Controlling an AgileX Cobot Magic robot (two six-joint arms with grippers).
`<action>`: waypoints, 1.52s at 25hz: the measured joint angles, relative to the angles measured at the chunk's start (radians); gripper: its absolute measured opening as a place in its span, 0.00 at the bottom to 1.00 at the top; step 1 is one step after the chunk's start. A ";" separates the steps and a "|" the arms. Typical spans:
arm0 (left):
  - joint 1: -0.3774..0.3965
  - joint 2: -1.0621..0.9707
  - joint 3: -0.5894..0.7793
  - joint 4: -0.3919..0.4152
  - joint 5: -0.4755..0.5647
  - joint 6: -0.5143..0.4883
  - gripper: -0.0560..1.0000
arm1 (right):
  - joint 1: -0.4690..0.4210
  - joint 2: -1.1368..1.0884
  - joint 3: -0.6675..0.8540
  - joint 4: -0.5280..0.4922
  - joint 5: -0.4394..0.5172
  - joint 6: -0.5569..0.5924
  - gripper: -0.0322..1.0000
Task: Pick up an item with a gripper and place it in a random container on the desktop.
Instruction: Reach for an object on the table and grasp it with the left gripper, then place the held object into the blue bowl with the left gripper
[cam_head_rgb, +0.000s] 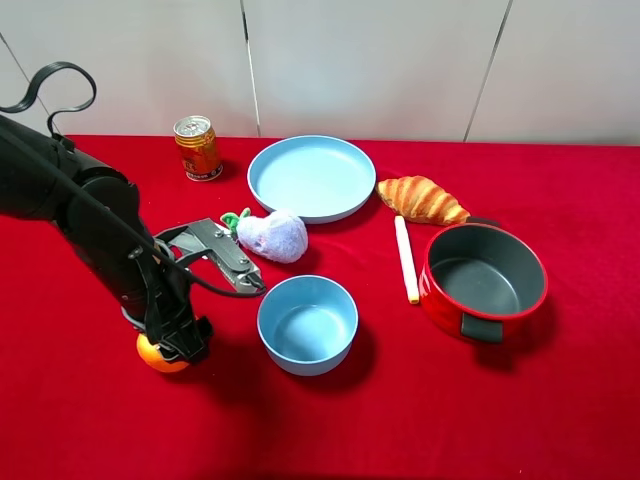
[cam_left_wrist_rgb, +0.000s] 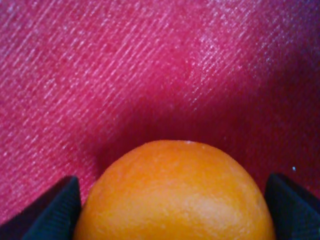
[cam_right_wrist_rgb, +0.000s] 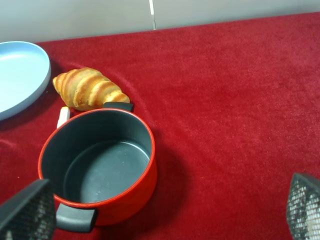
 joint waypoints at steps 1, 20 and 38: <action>0.000 0.000 0.000 0.000 0.002 0.000 0.73 | 0.000 0.000 0.000 0.000 0.000 0.000 0.70; 0.000 -0.050 -0.034 0.000 0.099 -0.002 0.73 | 0.000 0.000 0.000 0.000 0.000 0.000 0.70; 0.000 -0.156 -0.146 -0.004 0.324 -0.003 0.73 | 0.000 0.000 0.000 0.000 0.000 0.000 0.70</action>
